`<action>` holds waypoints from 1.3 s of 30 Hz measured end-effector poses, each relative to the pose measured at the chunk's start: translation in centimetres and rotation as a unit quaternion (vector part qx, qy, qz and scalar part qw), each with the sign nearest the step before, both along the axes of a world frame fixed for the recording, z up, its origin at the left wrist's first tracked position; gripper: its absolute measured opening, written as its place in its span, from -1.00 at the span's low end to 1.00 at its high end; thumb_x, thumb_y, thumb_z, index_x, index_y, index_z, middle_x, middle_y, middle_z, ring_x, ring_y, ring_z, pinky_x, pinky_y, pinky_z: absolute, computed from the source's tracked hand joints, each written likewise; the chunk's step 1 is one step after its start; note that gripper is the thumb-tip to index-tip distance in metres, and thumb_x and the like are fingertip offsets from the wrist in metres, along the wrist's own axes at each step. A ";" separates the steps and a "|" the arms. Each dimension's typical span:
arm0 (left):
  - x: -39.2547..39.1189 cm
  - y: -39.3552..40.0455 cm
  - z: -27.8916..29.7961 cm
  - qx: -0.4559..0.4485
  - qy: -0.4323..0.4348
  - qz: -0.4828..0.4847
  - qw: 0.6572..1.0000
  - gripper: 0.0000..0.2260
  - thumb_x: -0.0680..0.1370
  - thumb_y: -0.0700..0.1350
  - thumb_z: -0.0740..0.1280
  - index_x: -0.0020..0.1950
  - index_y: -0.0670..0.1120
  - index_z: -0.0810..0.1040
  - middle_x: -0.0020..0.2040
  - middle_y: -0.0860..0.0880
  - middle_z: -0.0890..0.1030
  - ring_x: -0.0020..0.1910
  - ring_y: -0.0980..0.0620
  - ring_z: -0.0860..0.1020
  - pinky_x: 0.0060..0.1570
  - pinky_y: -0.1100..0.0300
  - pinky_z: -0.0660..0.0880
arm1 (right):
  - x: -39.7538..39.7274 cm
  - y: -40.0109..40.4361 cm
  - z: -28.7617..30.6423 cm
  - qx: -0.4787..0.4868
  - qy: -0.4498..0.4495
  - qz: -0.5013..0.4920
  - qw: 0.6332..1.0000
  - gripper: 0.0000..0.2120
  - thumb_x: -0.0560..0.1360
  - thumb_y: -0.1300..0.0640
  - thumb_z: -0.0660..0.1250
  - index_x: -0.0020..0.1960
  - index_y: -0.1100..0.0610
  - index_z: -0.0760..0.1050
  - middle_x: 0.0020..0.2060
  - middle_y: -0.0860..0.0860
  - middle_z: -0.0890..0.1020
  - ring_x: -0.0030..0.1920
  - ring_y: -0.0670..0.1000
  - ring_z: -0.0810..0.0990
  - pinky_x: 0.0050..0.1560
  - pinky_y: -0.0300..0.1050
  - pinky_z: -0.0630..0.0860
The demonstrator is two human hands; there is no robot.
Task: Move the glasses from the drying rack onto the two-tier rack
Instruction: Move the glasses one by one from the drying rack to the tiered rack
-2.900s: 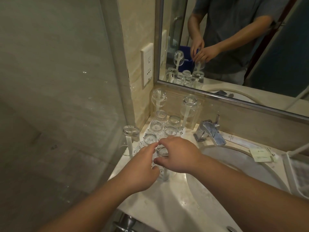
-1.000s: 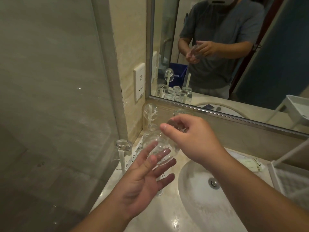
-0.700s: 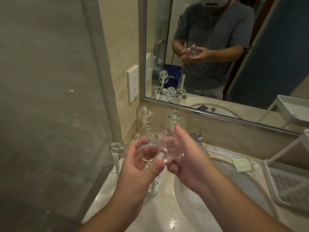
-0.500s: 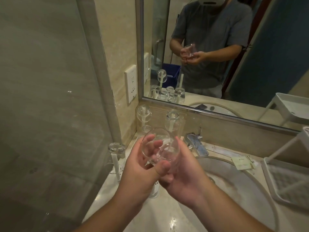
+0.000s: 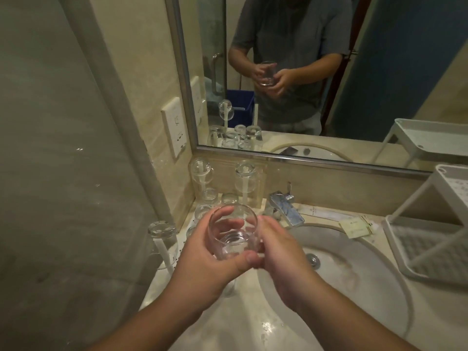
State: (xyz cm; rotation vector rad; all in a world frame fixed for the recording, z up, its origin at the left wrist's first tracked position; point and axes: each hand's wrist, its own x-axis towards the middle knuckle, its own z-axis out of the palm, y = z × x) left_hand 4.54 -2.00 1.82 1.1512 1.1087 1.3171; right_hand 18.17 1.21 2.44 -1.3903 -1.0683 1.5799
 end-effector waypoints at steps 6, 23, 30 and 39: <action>2.0 1.0 0.5 -0.040 -0.003 -0.033 0.999 -0.26 0.10 0.01 0.64 0.27 0.09 0.53 0.15 -0.08 0.65 0.20 -0.02 0.61 -0.09 0.17 0.60 | 4.1 -0.5 1.7 0.168 -0.035 0.039 0.984 -0.65 0.35 -0.37 0.24 0.12 -0.39 0.50 0.06 -0.32 0.61 0.01 -0.25 0.61 -0.09 -0.25 0.55; 19.0 5.8 2.3 -0.020 0.066 -0.122 0.990 -0.25 0.18 -0.08 0.64 0.31 0.25 0.48 0.23 0.00 0.60 0.27 0.04 0.56 0.15 -0.03 0.57 | 23.3 3.0 3.9 0.255 -0.174 0.067 0.949 -0.33 0.27 -0.35 0.32 0.37 -0.27 0.39 0.09 -0.36 0.56 0.09 -0.26 0.55 0.07 -0.15 0.57; 28.1 8.7 2.8 0.012 0.114 -0.141 0.983 -0.27 0.28 -0.19 0.57 0.36 0.23 0.40 0.24 -0.07 0.50 0.14 0.07 0.62 0.12 0.00 0.61 | 32.4 5.1 4.8 0.285 -0.250 0.066 0.923 -0.32 0.36 -0.37 0.28 0.44 -0.24 0.30 0.15 -0.36 0.52 0.11 -0.36 0.49 0.00 -0.34 0.47; 36.4 12.4 2.0 0.019 0.161 -0.160 0.974 -0.21 0.19 -0.06 0.65 0.36 0.24 0.45 0.08 0.17 0.59 0.07 0.14 0.65 0.06 0.00 0.63 | 40.2 6.9 4.0 0.258 -0.302 0.031 0.917 -0.18 0.27 -0.28 0.48 0.46 -0.18 0.26 0.16 -0.31 0.49 0.10 -0.26 0.52 0.11 -0.18 0.52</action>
